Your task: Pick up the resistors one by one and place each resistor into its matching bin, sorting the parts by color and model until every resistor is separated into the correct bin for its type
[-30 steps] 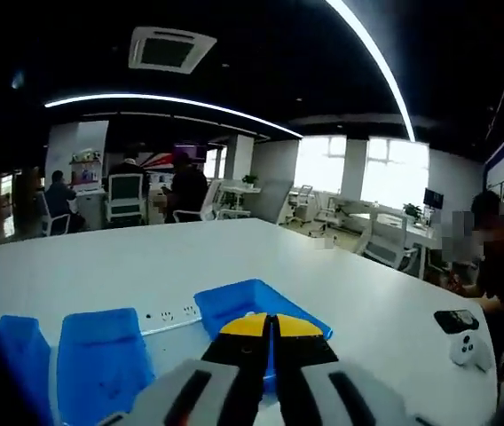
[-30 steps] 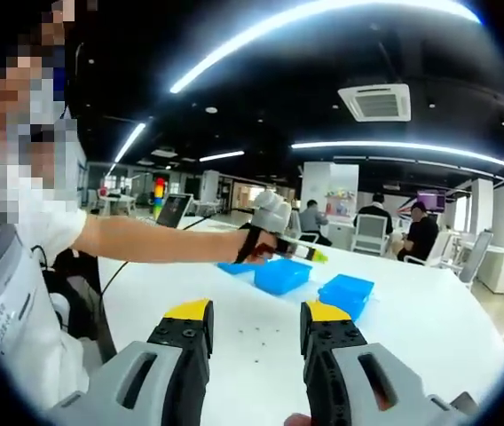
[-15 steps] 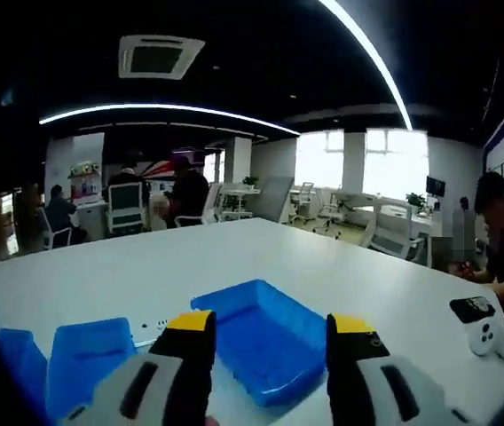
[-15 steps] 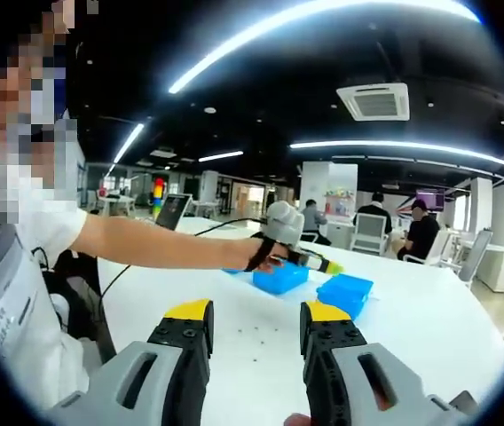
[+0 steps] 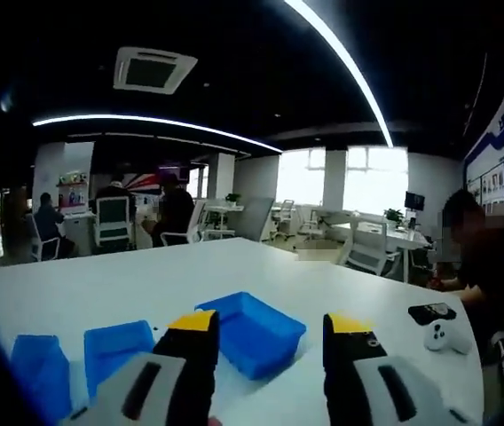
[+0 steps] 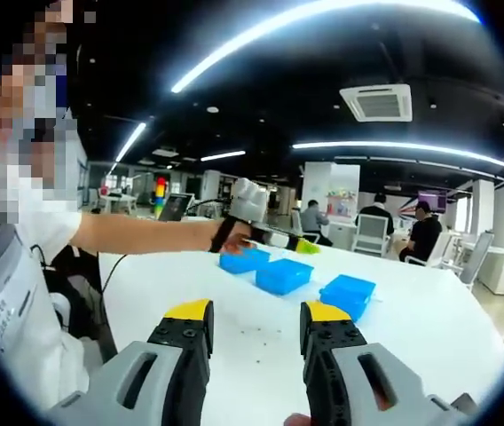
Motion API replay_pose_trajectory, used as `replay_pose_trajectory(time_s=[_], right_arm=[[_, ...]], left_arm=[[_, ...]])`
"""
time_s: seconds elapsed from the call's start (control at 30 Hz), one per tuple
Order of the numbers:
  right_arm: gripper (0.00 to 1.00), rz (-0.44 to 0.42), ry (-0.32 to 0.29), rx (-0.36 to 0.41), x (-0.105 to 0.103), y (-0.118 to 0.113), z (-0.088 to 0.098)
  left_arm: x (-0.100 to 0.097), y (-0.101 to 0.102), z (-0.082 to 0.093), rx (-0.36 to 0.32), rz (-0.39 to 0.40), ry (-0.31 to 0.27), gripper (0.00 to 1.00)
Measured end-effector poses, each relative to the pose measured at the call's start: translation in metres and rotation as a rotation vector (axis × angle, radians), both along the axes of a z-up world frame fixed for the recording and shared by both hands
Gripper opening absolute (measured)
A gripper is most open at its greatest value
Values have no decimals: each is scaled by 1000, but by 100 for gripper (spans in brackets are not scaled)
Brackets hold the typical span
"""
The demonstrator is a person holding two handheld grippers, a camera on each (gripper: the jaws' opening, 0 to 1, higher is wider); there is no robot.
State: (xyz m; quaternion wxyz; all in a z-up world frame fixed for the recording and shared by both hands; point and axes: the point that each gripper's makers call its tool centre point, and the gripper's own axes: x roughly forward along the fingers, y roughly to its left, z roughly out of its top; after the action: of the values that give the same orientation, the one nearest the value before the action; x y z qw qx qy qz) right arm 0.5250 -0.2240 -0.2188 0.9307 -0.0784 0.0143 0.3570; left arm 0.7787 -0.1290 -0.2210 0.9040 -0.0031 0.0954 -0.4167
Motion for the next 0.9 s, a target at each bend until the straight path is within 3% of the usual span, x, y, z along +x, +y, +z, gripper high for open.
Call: replay_pose_trajectory(time_s=[0.17,0.37,0.57,0.7,0.9], right_arm=[[41,4,5,-3,2,2,-2],[41,11,10,-7,4,5,-4],[41,11,17,-9,6,5,-6],[41,8,16,-7,6,4,-7],[41,3,18,-7,6,2,-6]], left_arm=[[-55,34,12,-32,-59,-18,46],[-108,80,25,-79,-62,-64,46],[-156,126,15,-78,-24,-122,46],[-174,146,-2,-79,-4,-101,46],[-182,167,-14,-108,43,-68,43]])
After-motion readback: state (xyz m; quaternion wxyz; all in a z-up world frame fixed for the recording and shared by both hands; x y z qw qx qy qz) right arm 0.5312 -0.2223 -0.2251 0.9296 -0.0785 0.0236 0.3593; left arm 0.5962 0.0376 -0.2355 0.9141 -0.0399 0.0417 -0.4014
